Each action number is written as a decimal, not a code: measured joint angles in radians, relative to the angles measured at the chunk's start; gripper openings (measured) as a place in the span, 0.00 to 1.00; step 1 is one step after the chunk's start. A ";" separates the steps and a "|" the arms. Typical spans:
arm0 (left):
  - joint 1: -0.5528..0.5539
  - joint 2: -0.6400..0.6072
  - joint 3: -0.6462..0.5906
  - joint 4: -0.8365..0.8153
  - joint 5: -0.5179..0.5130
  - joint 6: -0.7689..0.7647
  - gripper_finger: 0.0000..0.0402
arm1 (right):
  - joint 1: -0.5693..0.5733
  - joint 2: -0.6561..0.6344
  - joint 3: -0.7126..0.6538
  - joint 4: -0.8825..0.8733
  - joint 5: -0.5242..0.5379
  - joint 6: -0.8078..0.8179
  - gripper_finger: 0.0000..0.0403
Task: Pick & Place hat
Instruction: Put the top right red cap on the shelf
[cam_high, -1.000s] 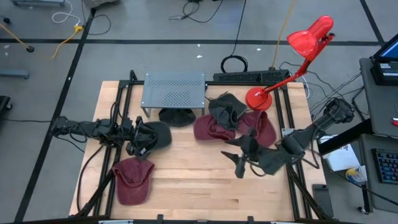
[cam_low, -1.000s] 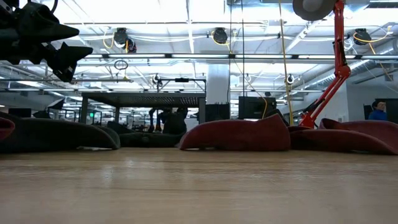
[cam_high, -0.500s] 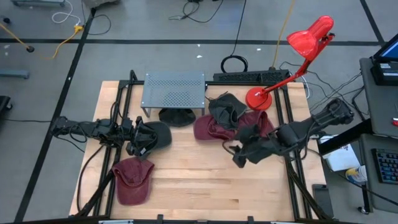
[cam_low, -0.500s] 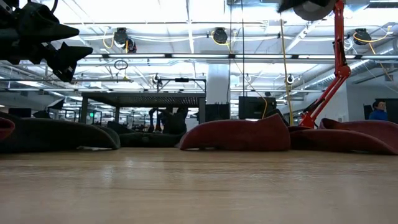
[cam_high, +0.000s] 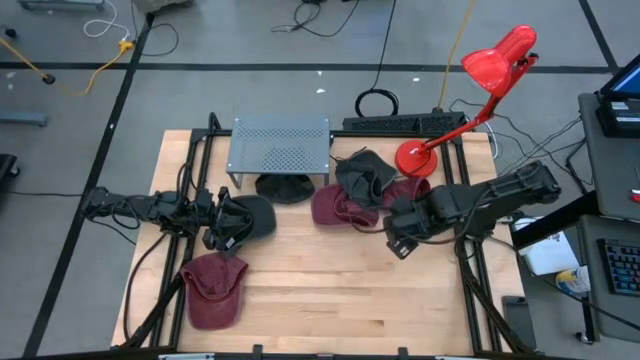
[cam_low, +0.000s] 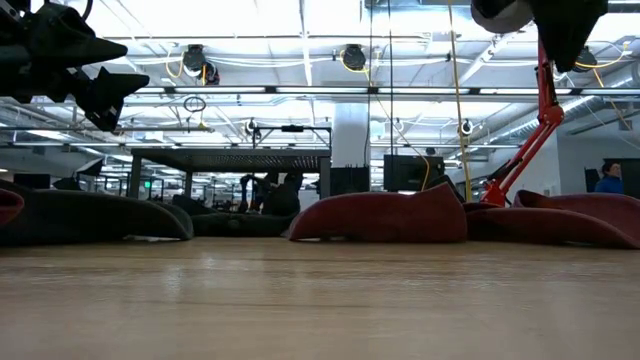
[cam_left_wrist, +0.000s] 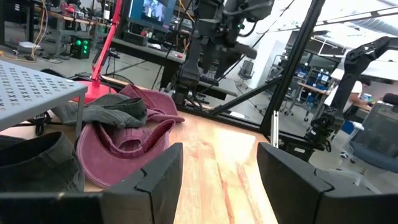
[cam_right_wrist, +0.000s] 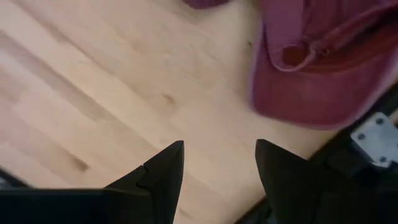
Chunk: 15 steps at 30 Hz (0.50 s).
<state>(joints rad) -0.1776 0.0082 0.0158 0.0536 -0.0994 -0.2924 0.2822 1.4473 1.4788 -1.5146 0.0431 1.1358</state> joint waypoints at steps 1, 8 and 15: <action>0.000 0.000 0.000 0.000 0.000 0.000 0.53 | -0.006 0.006 0.000 -0.019 0.001 -0.003 0.48; 0.000 0.000 0.000 0.000 0.000 0.000 0.53 | -0.041 0.024 -0.001 -0.056 0.004 -0.023 0.48; 0.000 0.000 0.000 0.001 0.000 0.000 0.53 | -0.039 0.023 -0.027 -0.037 0.080 -0.001 0.48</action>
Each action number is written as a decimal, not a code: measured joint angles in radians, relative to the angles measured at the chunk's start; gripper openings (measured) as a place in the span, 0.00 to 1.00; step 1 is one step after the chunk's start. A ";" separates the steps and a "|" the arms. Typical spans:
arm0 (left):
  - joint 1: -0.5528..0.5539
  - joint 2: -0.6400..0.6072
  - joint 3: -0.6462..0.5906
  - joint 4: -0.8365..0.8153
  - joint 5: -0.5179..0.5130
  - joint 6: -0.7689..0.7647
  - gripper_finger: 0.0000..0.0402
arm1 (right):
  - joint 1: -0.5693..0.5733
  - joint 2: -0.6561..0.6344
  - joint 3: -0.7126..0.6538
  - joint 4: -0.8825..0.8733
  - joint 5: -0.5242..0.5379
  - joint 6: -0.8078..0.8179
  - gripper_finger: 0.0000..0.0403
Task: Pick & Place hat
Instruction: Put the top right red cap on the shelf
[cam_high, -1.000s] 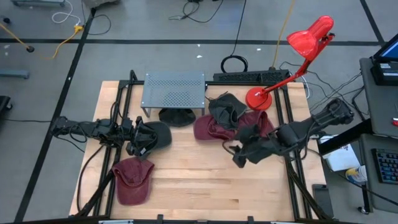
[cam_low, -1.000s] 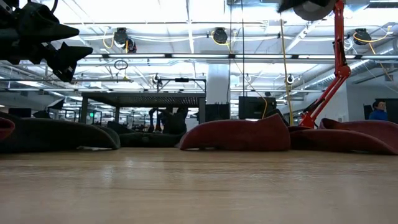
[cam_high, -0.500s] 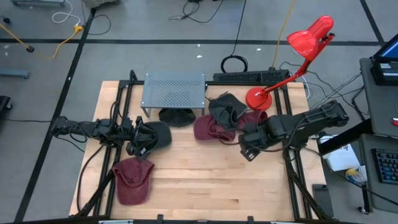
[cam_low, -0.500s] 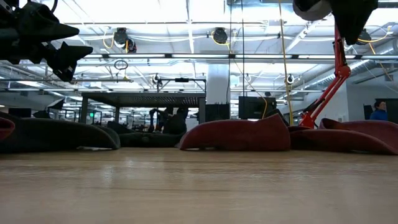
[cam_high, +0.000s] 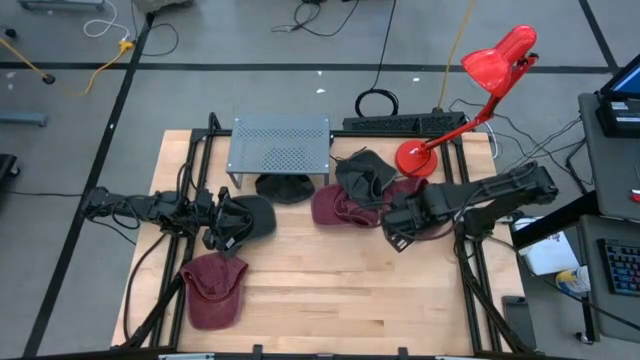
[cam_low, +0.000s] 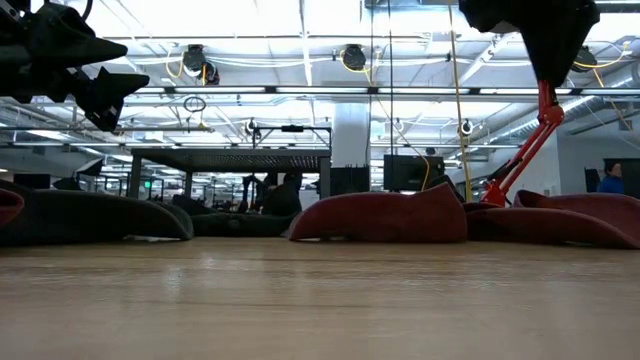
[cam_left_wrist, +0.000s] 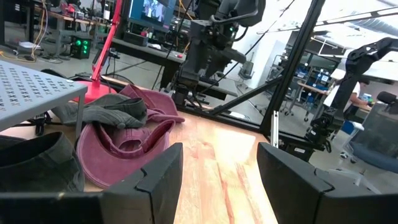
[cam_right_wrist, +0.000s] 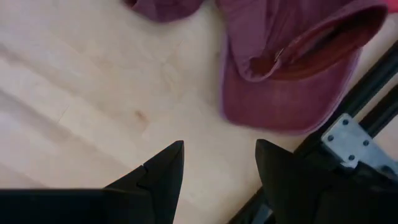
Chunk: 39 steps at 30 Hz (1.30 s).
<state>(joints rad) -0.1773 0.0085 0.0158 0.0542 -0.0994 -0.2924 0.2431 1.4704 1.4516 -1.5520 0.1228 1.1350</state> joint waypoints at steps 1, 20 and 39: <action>0.000 0.000 0.000 0.000 0.000 0.000 0.53 | 0.000 0.000 -0.015 0.020 0.009 0.002 0.48; 0.000 0.000 0.000 0.001 0.000 0.000 0.53 | 0.001 0.000 -0.341 0.258 0.034 -0.022 0.48; 0.000 0.000 0.000 0.001 0.000 0.000 0.53 | 0.034 0.042 -0.557 0.524 0.089 -0.017 0.48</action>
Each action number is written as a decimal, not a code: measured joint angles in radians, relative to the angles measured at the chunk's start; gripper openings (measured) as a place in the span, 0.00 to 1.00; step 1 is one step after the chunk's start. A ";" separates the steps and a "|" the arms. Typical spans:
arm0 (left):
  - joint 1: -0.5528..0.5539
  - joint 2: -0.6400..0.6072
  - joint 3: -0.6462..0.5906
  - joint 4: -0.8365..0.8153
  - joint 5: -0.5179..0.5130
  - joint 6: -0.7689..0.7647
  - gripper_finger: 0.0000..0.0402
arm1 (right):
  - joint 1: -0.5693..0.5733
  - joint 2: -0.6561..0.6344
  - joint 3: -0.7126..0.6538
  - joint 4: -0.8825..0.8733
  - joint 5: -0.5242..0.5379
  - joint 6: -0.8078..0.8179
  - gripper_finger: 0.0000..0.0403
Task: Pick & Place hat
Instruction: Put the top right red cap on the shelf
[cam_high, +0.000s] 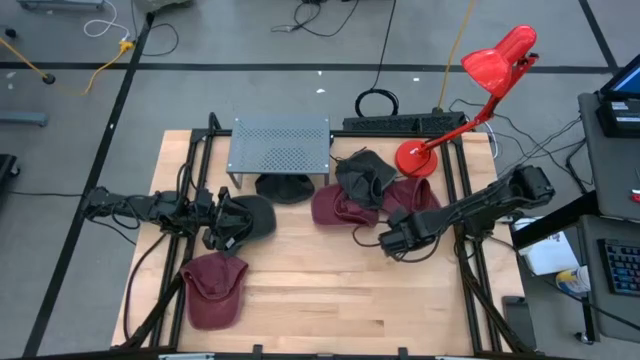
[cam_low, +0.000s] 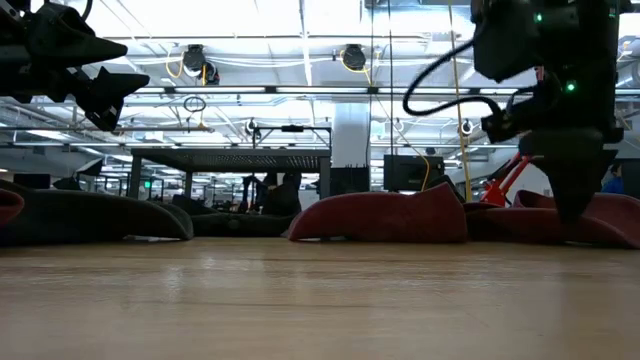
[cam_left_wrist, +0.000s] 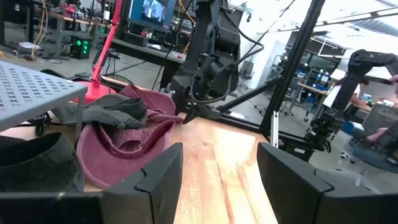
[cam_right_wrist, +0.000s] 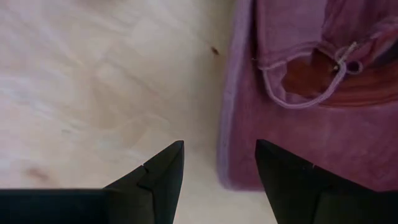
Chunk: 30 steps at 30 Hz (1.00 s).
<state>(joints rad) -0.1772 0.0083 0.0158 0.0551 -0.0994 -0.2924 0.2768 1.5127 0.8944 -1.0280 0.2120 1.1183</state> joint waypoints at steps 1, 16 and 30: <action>0.000 0.000 0.000 0.000 0.000 0.000 0.53 | 0.000 0.008 -0.006 0.000 0.005 0.000 0.48; 0.000 0.000 0.000 0.000 0.000 0.000 0.53 | 0.000 0.029 -0.021 0.002 0.077 -0.004 0.40; 0.000 0.000 0.000 0.000 0.000 0.000 0.53 | 0.000 0.028 -0.020 0.011 0.076 0.001 0.03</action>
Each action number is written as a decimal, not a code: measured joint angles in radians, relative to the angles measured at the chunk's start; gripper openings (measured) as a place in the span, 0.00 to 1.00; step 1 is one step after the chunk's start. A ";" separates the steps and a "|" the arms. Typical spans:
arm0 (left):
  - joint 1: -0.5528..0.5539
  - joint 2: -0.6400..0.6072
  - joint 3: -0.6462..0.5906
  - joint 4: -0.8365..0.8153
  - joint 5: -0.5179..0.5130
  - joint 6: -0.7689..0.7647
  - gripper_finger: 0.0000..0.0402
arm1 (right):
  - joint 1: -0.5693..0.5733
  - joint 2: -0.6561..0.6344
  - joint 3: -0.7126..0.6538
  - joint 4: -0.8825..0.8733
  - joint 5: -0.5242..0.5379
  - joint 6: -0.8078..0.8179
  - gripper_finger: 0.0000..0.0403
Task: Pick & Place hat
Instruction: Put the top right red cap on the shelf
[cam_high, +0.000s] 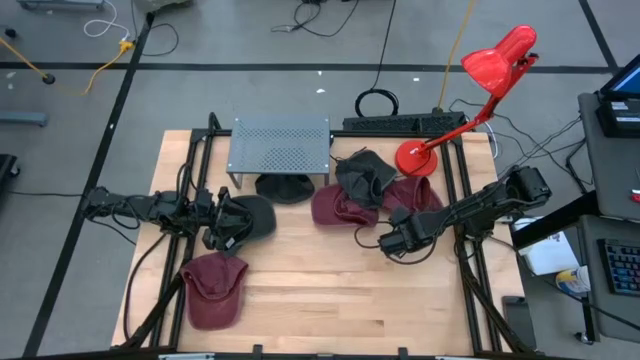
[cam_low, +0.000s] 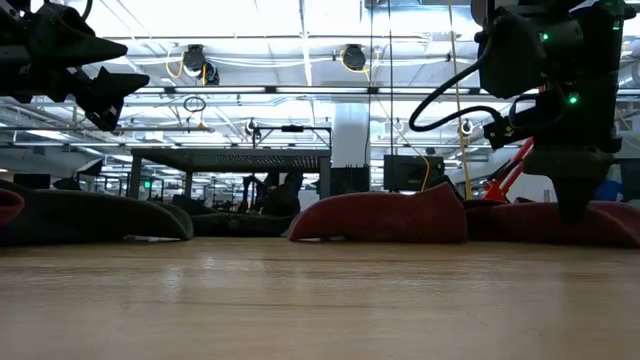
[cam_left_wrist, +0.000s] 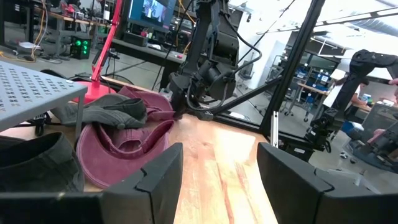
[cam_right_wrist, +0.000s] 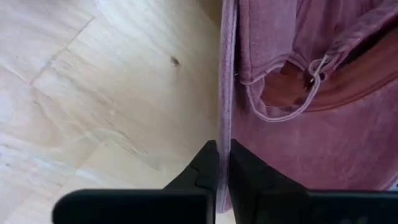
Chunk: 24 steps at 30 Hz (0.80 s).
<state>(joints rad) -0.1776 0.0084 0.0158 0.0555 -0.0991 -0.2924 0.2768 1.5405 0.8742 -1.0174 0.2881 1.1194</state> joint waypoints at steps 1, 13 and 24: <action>0.000 0.000 0.000 0.000 0.000 0.000 0.53 | 0.000 0.000 0.000 -0.001 0.001 0.010 0.03; 0.000 0.000 0.000 0.000 0.000 0.000 0.53 | 0.043 0.001 0.033 -0.092 -0.003 0.074 0.01; 0.000 0.000 0.000 0.000 0.000 0.000 0.53 | 0.126 0.001 0.251 -0.253 -0.003 0.074 0.01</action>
<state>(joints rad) -0.1772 0.0082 0.0158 0.0555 -0.0994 -0.2924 0.4029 1.5417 1.1248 -1.2707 0.2855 1.1931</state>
